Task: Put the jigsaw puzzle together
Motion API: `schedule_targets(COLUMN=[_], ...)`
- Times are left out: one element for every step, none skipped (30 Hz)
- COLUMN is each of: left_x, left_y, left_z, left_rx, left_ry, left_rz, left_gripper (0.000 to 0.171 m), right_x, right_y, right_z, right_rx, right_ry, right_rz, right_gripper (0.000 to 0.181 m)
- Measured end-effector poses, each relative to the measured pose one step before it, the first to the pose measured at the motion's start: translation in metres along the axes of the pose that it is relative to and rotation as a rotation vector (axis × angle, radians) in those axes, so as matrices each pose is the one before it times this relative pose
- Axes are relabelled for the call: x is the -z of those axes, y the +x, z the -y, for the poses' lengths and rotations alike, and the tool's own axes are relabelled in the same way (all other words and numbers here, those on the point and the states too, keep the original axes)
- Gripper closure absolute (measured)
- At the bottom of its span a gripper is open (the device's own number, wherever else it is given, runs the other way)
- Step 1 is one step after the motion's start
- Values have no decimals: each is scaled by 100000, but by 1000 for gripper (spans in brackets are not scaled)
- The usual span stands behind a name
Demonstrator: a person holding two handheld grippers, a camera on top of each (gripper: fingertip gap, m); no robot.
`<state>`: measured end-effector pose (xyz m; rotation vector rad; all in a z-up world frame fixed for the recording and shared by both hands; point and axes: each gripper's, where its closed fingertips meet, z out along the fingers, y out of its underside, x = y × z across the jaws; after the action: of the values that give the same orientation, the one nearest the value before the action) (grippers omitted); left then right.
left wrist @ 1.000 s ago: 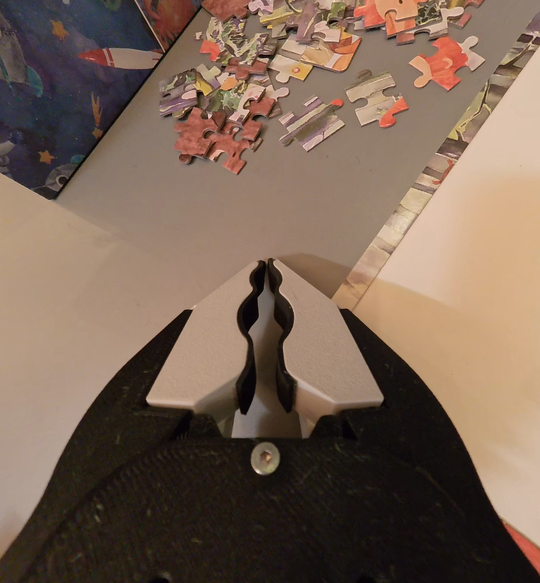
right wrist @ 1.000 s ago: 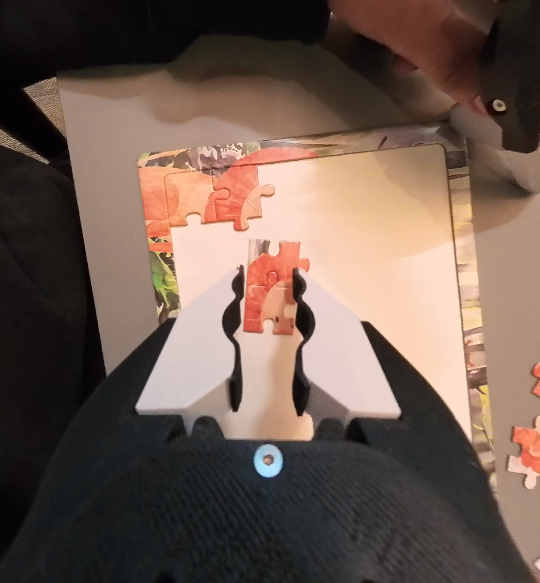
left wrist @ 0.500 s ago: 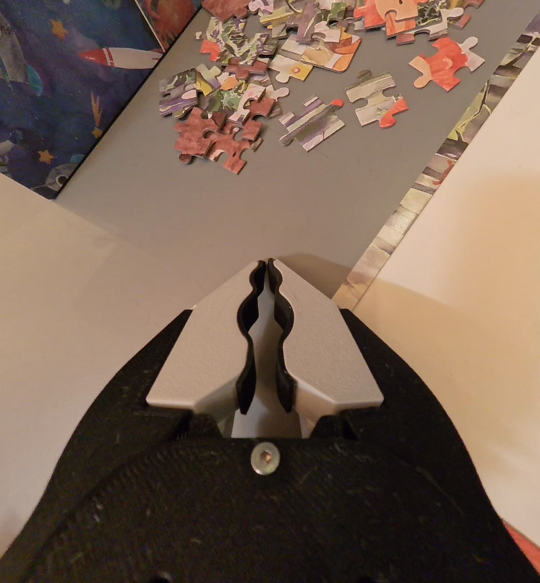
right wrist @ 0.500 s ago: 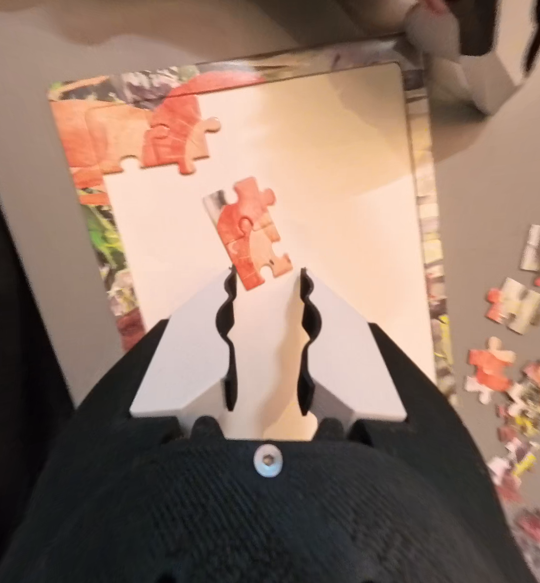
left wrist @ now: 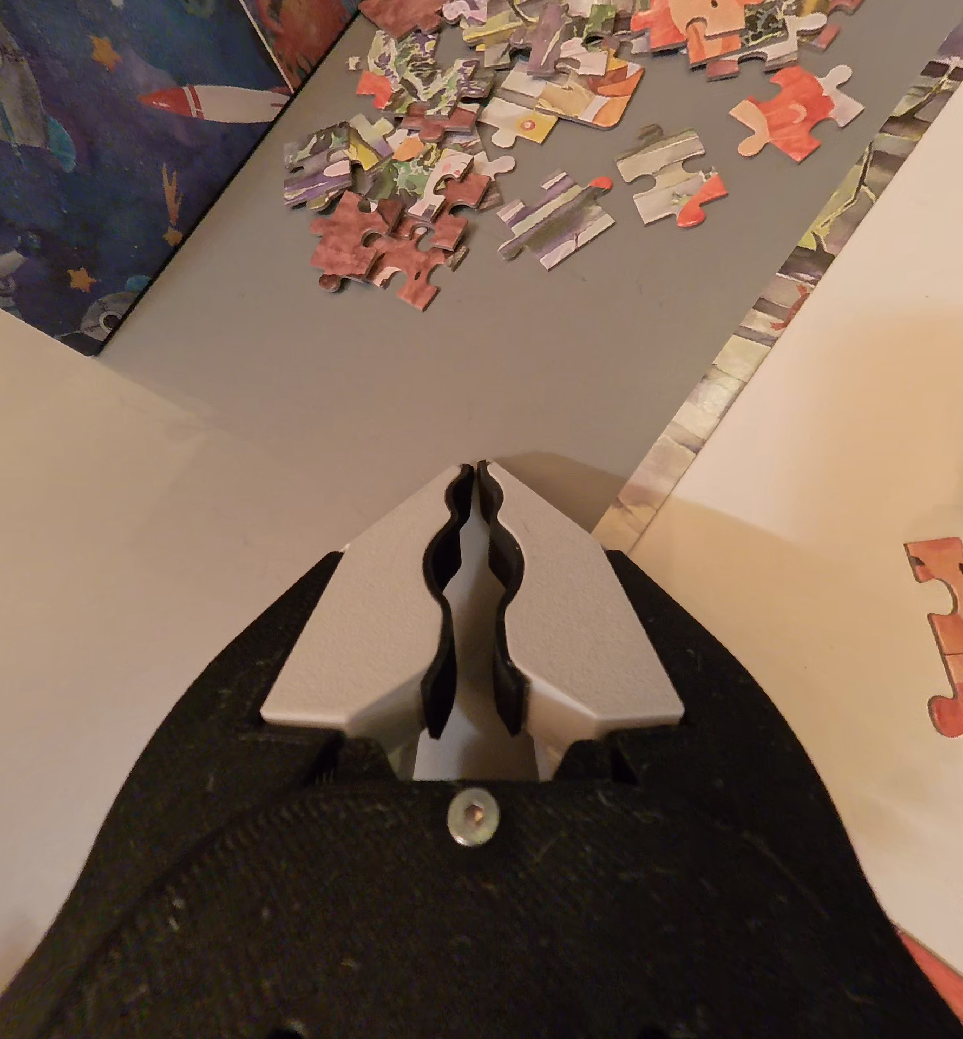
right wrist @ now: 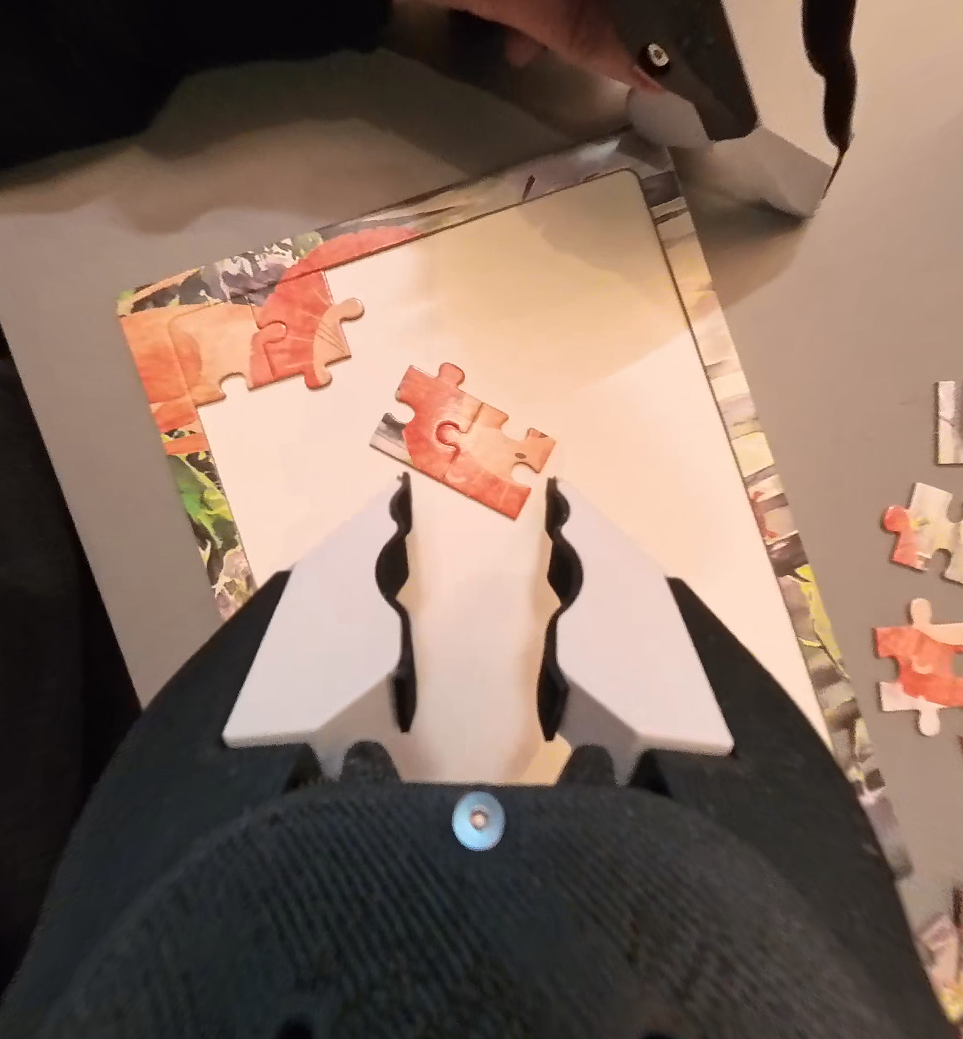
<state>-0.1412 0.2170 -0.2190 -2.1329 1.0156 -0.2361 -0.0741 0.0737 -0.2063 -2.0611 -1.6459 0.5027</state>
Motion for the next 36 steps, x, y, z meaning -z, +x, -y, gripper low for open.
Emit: schedule_targets(left_x=[-2,-7,6,-1,0,-1,0,0,1,-4,0,4,0,-7,-4,5,-4,0,6,0,0,0,1,0,0,5,-6,0,-1,-5,0,11,-5,-1,0,0], left_y=[-9,-3,-7,-10,6,-9,2,-5,4,2,0,-3,1,1,3,1,3,0,-12,5,1,-4,7,-2,2,-5,-4,0,5,4,-3,-4,1,-8,2,-4], left_z=[-4,2,5,-1,0,-2,0,0,2,6,0,-6,0,-7,6,-4,6,0,5,0,0,0,2,0,0,-6,4,0,-11,6,0,1,4,-2,0,0], left_rx=[130,126,65,42,53,28,11,-22,-49,-24,-2,17,3,-5,-30,-47,-19,0,16,26,3,-18,-40,-17,2,5,18,-1,-16,-14,-15,27,56,34,14,-18], left_ry=[1,1,-4,4,0,0,1,0,2,-2,2,1,0,1,0,1,-1,-1,0,0,1,1,1,-2,1,0,1,-3,-1,2,0,1,-1,-1,0,2], left_rz=[-67,-65,-26,-11,-18,-20,-8,27,44,25,0,-17,-8,2,13,20,15,-3,-19,-21,-8,17,28,8,-11,-7,-16,1,15,15,14,-15,-32,-25,-9,20], left_gripper=[169,168,168,168,168,168,168,168,168,168,168,168,168,168,168,168,168,168,168,168,168,168,168,168,168,168,168,168,168,168,168,168,168,168,168,168], right_x=[-19,-25,-17,-20,-34,-44,-48,-53,-32,-8,-3,-10,-10,-31,-34,-39,-54,-39,-36,-51,-38,-42,-37,-15,-7,-10,-3,-10,-15,-21,-8,-18,-13,-5,3,46], right_y=[-107,-75,-90,-85,-30,-11,-10,19,53,28,4,-4,9,25,8,-36,-49,-42,-26,-7,0,-9,-14,7,14,28,42,66,111,162,154,167,231,213,50,-131], right_z=[-23,6,15,-20,-58,-80,-112,-125,-100,-58,-8,0,14,6,12,23,27,23,-2,-19,-40,-35,-43,-17,-9,-2,8,21,14,27,22,12,3,-11,58,93], right_rx=[-422,-177,-61,-10,0,38,-6,-201,-335,-313,-232,-90,60,137,165,89,30,143,145,15,-31,10,47,65,26,-90,-208,-249,-274,-292,-236,-194,-119,54,-5,-41], right_ry=[50,130,239,114,-30,-80,-142,-235,-203,-39,97,71,-28,-124,-84,-2,9,13,-70,-198,-234,-243,-212,-90,-9,8,12,91,174,231,157,9,-60,-103,221,482], right_rz=[358,87,124,201,115,153,300,201,28,80,181,144,5,-100,36,313,361,317,218,153,103,107,37,-99,-152,-175,-195,-319,-475,-709,-630,-733,-1156,-1218,-308,588], right_gripper=[133,131,129,128,127,125,125,124,124,124,124,124,124,124,124,124,123,123,123,123,123,123,123,123,124,124,125,127,129,131,133,134,134,135,136,136])
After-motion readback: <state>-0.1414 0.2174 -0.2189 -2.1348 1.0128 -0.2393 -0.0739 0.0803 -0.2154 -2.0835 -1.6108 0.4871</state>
